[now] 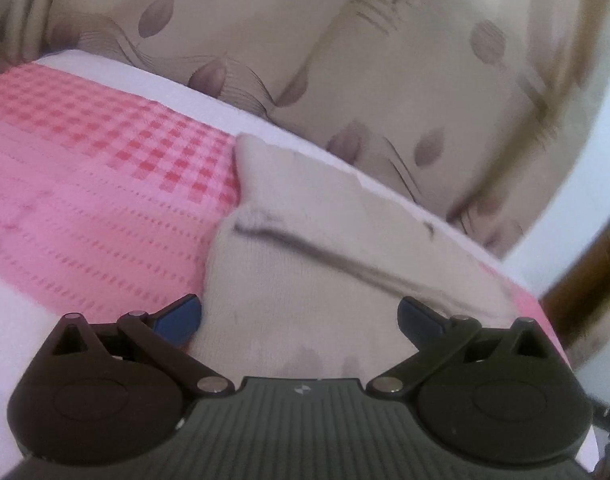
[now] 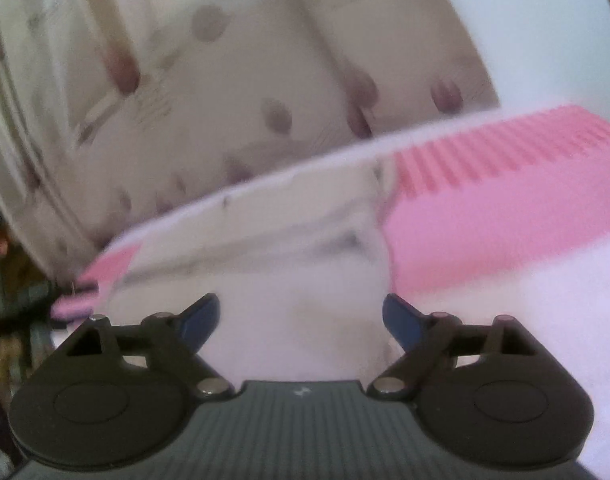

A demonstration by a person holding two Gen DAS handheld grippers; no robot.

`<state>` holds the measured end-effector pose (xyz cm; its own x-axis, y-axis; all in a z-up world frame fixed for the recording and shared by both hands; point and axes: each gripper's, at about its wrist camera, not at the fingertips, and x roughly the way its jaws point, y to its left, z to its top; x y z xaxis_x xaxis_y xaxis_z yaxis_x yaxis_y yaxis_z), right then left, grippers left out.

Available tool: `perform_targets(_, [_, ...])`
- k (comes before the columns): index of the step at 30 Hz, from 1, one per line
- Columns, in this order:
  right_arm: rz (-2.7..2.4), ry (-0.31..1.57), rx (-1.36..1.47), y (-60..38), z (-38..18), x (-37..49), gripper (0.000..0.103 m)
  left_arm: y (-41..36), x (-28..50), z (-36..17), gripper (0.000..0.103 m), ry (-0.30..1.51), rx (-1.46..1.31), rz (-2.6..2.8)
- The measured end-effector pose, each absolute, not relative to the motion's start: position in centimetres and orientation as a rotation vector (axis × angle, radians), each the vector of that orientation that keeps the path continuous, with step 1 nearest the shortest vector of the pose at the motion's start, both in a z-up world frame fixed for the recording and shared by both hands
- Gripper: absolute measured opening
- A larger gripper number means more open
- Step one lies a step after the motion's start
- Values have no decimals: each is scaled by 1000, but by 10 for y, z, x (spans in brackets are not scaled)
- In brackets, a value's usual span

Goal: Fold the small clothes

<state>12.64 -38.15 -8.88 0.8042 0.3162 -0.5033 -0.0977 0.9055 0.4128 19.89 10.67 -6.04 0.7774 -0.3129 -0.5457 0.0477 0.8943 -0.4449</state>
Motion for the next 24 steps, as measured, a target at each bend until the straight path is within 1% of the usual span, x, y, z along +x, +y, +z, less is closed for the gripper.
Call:
perform_targets(3, [192, 618, 393, -383, -95, 72, 89, 126, 171, -59, 103, 695, -429, -222])
perform_targets(7, [192, 652, 401, -376, -105, 33, 89, 154, 138, -63, 102, 760, -487, -246])
perform_targets(9, [187, 649, 376, -369, -109, 20, 85, 164, 122, -68, 101, 782, -503, -250])
perform_targets(10, [202, 637, 374, -364, -109, 14, 79, 166, 116, -68, 100, 774, -497, -254])
perform_targets(11, [214, 634, 374, -362, -110, 12, 66, 166, 109, -67, 100, 765, -478, -263])
perform_targets(12, [221, 641, 369, -359, -111, 12, 59, 165, 102, -67, 99, 761, -456, -271])
perform_targets(15, [200, 636, 326, -349, -113, 12, 48, 154, 90, -70, 99, 768, -388, -326])
perform_targets(17, [200, 642, 366, -350, -114, 15, 32, 143, 81, -71, 99, 759, -333, -334])
perform_targets(18, [204, 646, 389, -351, -115, 15, 31, 138, 78, -71, 99, 761, -309, -340])
perform_targets(19, [209, 646, 398, -351, -116, 15, 26, 135, 76, -72, 99, 764, -306, -348])
perform_targets(20, [215, 652, 396, -350, -116, 15, 16, 134, 74, -72, 97, 765, -317, -353])
perform_targets(22, [221, 654, 419, -351, -119, 12, 15, 134, 70, -73, 81, 765, -344, -359])
perform_targets(23, [229, 654, 440, -353, -120, 11, 13, 135, 71, -74, 50, 774, -356, -366])
perform_targets(24, [231, 655, 456, -355, -121, 11, 13, 137, 73, -76, 12, 803, -377, -365])
